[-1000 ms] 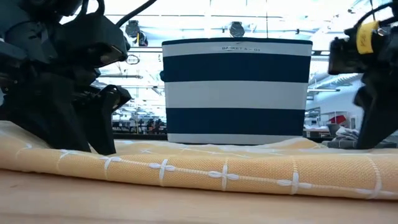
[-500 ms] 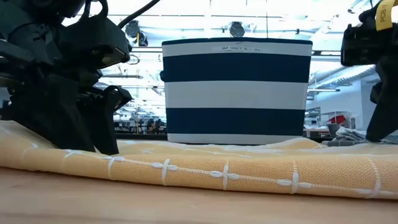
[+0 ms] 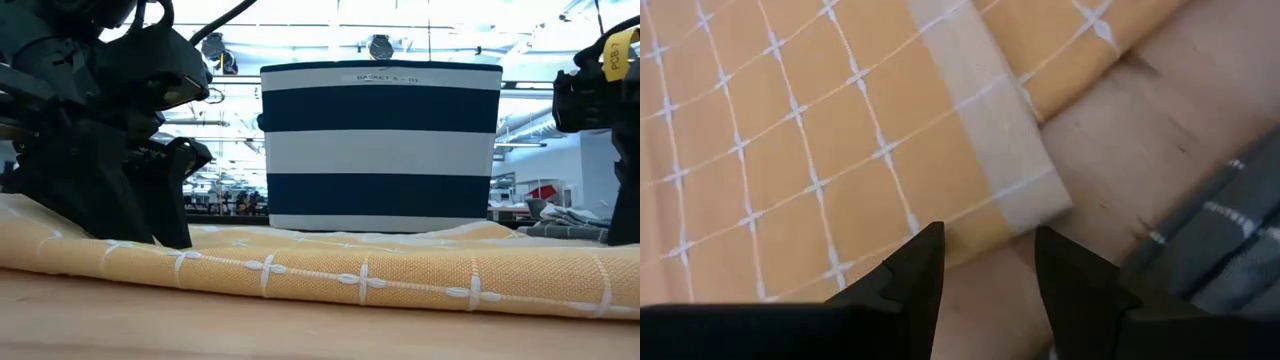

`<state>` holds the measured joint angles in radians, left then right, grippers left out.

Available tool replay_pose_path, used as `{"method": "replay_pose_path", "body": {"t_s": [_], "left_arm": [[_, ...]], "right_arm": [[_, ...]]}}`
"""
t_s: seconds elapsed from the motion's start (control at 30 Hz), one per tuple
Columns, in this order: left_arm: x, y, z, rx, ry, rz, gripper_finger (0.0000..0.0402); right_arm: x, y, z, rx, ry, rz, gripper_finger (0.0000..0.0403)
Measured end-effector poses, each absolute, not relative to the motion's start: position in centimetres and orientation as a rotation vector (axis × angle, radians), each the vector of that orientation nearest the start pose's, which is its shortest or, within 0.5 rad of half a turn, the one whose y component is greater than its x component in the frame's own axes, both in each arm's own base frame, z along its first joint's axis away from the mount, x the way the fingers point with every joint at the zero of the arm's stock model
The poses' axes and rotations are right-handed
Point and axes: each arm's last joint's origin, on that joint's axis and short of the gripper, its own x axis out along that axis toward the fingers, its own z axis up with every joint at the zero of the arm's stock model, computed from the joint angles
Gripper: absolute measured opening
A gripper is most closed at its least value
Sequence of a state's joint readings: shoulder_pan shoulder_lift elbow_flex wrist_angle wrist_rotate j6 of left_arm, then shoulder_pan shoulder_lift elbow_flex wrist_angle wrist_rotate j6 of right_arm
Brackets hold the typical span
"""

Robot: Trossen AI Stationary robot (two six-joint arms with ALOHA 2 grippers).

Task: Fold towel
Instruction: Fold the orange patterned towel

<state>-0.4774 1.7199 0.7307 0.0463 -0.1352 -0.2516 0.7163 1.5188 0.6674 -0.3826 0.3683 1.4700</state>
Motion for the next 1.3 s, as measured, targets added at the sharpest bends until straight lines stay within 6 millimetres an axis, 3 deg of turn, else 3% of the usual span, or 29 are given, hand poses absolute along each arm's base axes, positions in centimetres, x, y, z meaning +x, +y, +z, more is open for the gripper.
{"method": "replay_pose_path", "body": {"t_s": [0.23,0.5,0.83,1.07,1.2,1.3], "left_arm": [[26.9,-13.5,11.5,0.067,0.925,-0.205,0.0174],[27.0,-13.5,11.5,0.069,0.917,-0.204,0.0174],[27.0,-13.5,11.5,0.067,0.917,-0.204,0.0174],[27.0,-13.5,11.5,0.068,0.917,-0.204,0.0174],[27.0,-13.5,11.5,0.078,0.911,-0.201,0.0174],[27.2,-13.4,11.6,0.109,0.884,-0.181,0.0174]], "right_arm": [[19.4,15.4,13.4,0.694,0.913,-0.468,0.0143],[19.0,15.0,12.1,0.736,0.855,-0.442,0.0136],[19.0,14.7,12.5,0.588,0.797,-0.42,0.0009],[19.1,14.5,14.1,0.508,0.695,-0.373,0.0002],[19.7,15.2,16.5,0.355,0.56,-0.217,0.0001],[20.2,15.0,18.5,0.216,0.473,-0.203,0.0001]]}}
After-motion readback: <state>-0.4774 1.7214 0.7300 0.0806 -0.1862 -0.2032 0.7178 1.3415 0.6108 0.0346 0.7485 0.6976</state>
